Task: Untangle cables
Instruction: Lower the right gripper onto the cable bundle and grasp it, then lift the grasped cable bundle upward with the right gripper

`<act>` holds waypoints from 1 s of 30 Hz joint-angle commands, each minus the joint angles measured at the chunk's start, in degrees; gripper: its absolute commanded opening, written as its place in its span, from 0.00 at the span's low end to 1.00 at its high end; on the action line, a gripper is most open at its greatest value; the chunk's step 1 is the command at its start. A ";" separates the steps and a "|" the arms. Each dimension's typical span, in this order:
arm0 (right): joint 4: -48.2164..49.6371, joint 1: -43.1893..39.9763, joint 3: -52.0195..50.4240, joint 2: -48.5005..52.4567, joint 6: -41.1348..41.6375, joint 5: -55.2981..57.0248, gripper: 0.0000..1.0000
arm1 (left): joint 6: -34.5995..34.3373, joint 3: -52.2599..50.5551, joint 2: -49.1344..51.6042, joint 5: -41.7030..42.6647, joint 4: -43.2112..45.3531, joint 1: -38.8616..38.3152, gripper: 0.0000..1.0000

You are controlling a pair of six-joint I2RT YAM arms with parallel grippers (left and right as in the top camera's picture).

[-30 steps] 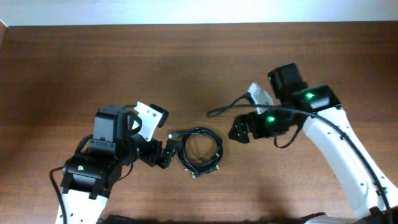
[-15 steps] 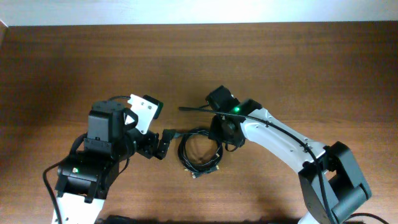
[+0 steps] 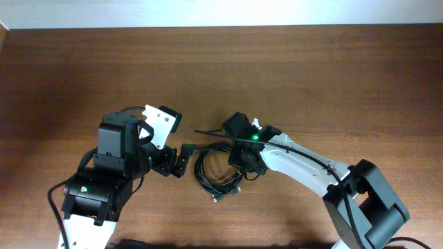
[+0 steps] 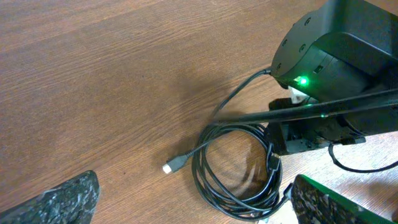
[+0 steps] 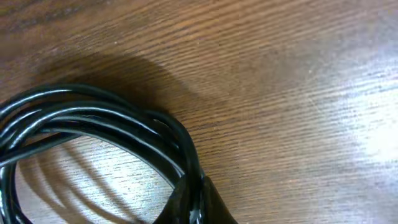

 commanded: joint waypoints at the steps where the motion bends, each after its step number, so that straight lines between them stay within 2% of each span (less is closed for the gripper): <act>1: -6.54 0.31 9.57 -2.93 -11.98 1.38 0.04 | 0.31 1.22 -0.35 -0.35 -0.11 -0.07 0.99; 2: -14.53 0.31 19.65 -6.03 -17.40 1.57 0.04 | 0.31 1.22 -0.35 -0.35 -0.28 -0.07 0.99; 6: -38.58 0.31 44.65 -6.86 -30.03 2.01 0.04 | 0.28 1.22 -0.35 -0.31 -0.31 -0.07 0.99; 7: -42.07 0.55 50.51 -6.86 -33.35 1.33 0.04 | 0.28 1.22 -0.35 -0.28 -0.31 -0.07 0.99; 10: -43.47 4.81 54.62 -6.86 -36.11 -0.87 0.04 | 0.31 1.22 -0.33 2.91 -0.17 -0.07 0.99; 13: -44.85 9.73 56.22 -6.86 -38.36 2.03 0.04 | 0.76 1.22 -0.24 5.05 0.55 -0.07 0.99; 14: -46.86 9.62 56.19 -6.80 -36.37 7.17 0.14 | 0.76 1.22 -0.24 5.03 0.17 -0.07 0.99; 15: -51.34 9.55 56.04 -6.80 -28.24 19.21 0.32 | 0.76 1.22 -0.24 4.28 0.13 -0.07 0.99; 16: -53.99 9.01 55.91 -6.80 -22.25 24.65 0.39 | 0.76 1.22 -0.24 2.95 0.15 -0.07 0.99; 17: -54.51 5.79 54.97 -6.73 -19.67 26.38 0.41 | 0.76 1.22 -0.24 1.86 0.15 -0.07 0.99; 18: -53.59 1.95 52.96 -5.86 -19.87 26.12 0.41 | 0.74 1.22 -0.24 0.50 0.17 -0.07 0.99; 20: -44.52 -3.04 42.99 -3.37 -29.73 17.92 0.40 | 0.74 1.22 -0.24 0.50 0.11 -0.07 0.99; 22: -35.67 -5.22 33.00 -2.21 -29.86 12.63 0.41 | 0.74 1.22 -0.24 0.48 0.11 -0.07 0.99; 23: -31.41 -5.73 28.55 -2.21 -30.64 10.43 0.38 | 0.74 1.22 -0.24 0.07 0.15 -0.07 0.99; 24: -24.90 -6.27 21.31 -2.21 -31.34 7.50 0.23 | -1.86 1.22 -0.24 -5.16 0.39 -0.07 1.00; 25: -19.54 -6.58 16.28 -2.21 -34.84 4.98 0.23 | -4.02 1.22 -0.24 -8.68 0.63 -0.07 1.00; 26: -14.03 -6.56 12.09 -2.21 -40.41 0.98 0.23 | -4.02 1.22 -0.24 -8.74 0.59 -0.07 1.00; 28: -6.19 -6.56 6.29 -1.99 -42.05 -2.01 0.23 | -4.02 1.22 -0.24 -8.66 0.57 -0.07 0.99; 30: -2.99 -6.51 3.74 -1.99 -42.10 -2.19 0.23 | -4.00 1.22 -0.24 -8.31 0.39 -0.07 0.99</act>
